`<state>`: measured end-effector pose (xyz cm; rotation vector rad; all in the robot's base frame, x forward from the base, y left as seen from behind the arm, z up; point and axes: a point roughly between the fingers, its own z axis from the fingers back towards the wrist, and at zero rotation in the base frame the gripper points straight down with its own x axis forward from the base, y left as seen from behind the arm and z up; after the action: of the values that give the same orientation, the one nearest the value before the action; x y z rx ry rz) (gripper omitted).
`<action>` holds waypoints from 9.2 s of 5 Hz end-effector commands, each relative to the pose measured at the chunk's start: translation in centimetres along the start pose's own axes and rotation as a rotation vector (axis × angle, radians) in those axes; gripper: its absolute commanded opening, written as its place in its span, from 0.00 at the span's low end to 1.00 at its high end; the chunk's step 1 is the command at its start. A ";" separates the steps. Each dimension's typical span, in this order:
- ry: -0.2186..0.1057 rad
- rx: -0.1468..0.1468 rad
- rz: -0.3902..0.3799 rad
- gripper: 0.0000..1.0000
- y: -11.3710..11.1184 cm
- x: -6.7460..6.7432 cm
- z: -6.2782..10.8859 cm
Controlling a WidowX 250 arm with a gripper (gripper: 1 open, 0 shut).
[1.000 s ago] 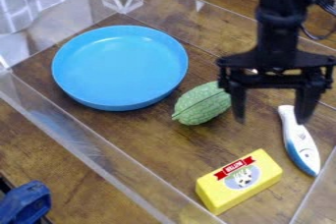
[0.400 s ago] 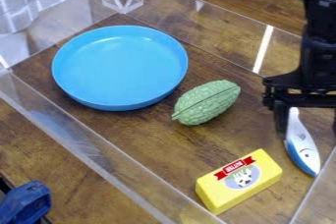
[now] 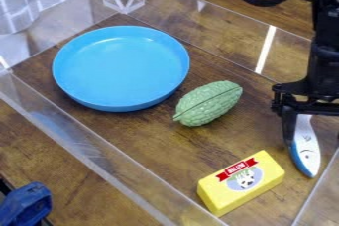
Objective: Remove the white object from inside the blue tray and put it on the table
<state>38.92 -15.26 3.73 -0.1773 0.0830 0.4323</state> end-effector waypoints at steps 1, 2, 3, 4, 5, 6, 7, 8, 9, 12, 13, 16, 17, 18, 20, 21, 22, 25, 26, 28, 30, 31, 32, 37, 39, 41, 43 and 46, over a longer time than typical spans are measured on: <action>-0.051 -0.048 -0.001 1.00 0.2 1.4 2.5; -0.045 -0.046 0.008 1.00 0.9 1.6 2.1; -0.032 -0.039 -0.029 1.00 0.9 2.7 2.8; -0.019 -0.039 -0.059 1.00 0.8 3.9 3.1; -0.001 -0.039 -0.088 1.00 0.6 4.9 3.2; 0.002 -0.032 -0.036 1.00 0.7 5.1 3.6; 0.018 -0.012 -0.078 1.00 0.1 4.8 3.0; 0.031 0.006 -0.117 1.00 -0.2 4.6 2.5; 0.053 0.024 -0.171 1.00 -0.7 4.2 1.3; 0.113 0.090 -0.238 1.00 -1.1 3.6 -0.7; 0.125 0.103 -0.200 1.00 -0.9 3.7 -0.9; 0.183 0.172 -0.220 1.00 0.0 1.4 -2.0; 0.199 0.196 -0.188 1.00 0.1 1.5 -2.0; 0.220 0.217 -0.151 1.00 0.3 1.4 -2.0; 0.259 0.258 -0.197 1.00 0.9 1.9 -1.7; 0.273 0.268 -0.215 1.00 1.2 1.1 -1.7; 0.289 0.285 -0.236 1.00 1.8 0.2 -1.6; 0.329 0.347 -0.426 1.00 4.4 0.2 0.4; 0.327 0.345 -0.423 1.00 4.4 0.8 1.4; 0.346 0.312 -0.395 1.00 4.8 2.0 0.6; 0.377 0.237 -0.280 1.00 4.3 0.9 1.3; 0.386 0.203 -0.229 1.00 3.8 0.4 1.7; 0.396 0.175 -0.199 1.00 3.2 0.4 2.1; 0.460 0.104 -0.095 1.00 2.4 -0.5 7.5; 0.489 0.091 -0.062 1.00 1.1 -0.9 7.4; 0.526 0.072 -0.013 1.00 0.8 -0.6 5.9; 0.556 0.063 0.053 1.00 2.1 0.3 4.9; 0.619 0.076 0.042 1.00 2.5 0.1 2.4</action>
<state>37.48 -12.78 4.01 -0.2088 0.7585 0.4011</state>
